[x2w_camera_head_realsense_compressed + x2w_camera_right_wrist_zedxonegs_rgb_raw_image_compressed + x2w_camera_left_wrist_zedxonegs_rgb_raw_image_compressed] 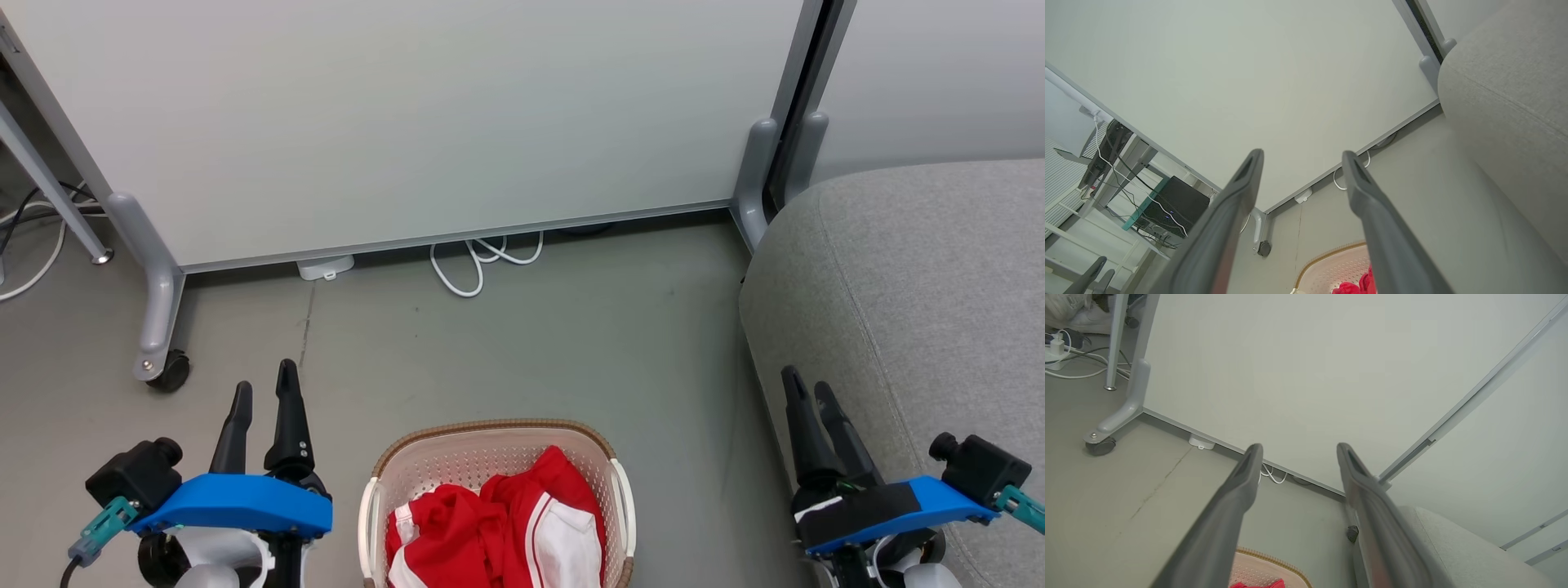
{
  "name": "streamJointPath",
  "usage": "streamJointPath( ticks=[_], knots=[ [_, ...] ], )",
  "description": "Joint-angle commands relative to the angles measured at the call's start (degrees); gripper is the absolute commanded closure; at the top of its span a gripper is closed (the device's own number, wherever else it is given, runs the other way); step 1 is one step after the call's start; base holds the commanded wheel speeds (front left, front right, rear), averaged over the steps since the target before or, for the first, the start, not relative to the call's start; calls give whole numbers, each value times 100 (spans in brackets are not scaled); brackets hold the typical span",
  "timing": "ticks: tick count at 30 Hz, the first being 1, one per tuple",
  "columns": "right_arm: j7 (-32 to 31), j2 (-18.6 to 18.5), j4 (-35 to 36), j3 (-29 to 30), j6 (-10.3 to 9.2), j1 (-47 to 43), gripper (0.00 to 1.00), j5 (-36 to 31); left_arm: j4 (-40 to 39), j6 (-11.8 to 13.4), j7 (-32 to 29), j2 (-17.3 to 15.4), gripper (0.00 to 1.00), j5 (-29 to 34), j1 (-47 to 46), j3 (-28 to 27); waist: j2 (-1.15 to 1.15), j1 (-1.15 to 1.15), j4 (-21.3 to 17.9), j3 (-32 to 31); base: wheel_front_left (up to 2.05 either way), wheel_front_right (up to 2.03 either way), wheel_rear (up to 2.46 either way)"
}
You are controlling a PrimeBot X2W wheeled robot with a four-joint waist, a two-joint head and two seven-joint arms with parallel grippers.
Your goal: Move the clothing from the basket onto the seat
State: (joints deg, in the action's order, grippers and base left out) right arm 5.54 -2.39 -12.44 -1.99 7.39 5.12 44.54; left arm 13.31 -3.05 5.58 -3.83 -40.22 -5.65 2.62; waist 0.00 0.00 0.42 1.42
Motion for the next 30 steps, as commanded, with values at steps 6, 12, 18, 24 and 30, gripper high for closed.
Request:
streamJointPath(
  ticks=[6, 12, 18, 24, 30],
  knots=[
    [144, -43, 45, -88, 10, 156, 0, -484, -53, 55, 140, -73, 0, 518, -153, 111, 0, 0, 3, 7, 0, 0, 0],
    [240, -46, 63, -131, 10, 168, 0, -857, -52, 83, 237, -81, 0, 898, -173, 170, 0, 0, 9, 23, 0, 0, 0],
    [333, -49, 68, -181, 11, 177, 0, -1210, -43, 103, 331, -86, 0, 1270, -177, 228, 0, 0, 11, 32, 0, 0, 0],
    [422, -52, 84, -219, 12, 179, 0, -1537, -58, 111, 418, -93, 0, 1630, -182, 270, 0, 0, 15, 40, 0, 0, 0],
    [499, -54, 87, -249, 12, 195, 0, -1849, -75, 114, 494, -95, 0, 1965, -184, 292, 0, 0, 9, 52, 0, 0, 0]
  ],
)
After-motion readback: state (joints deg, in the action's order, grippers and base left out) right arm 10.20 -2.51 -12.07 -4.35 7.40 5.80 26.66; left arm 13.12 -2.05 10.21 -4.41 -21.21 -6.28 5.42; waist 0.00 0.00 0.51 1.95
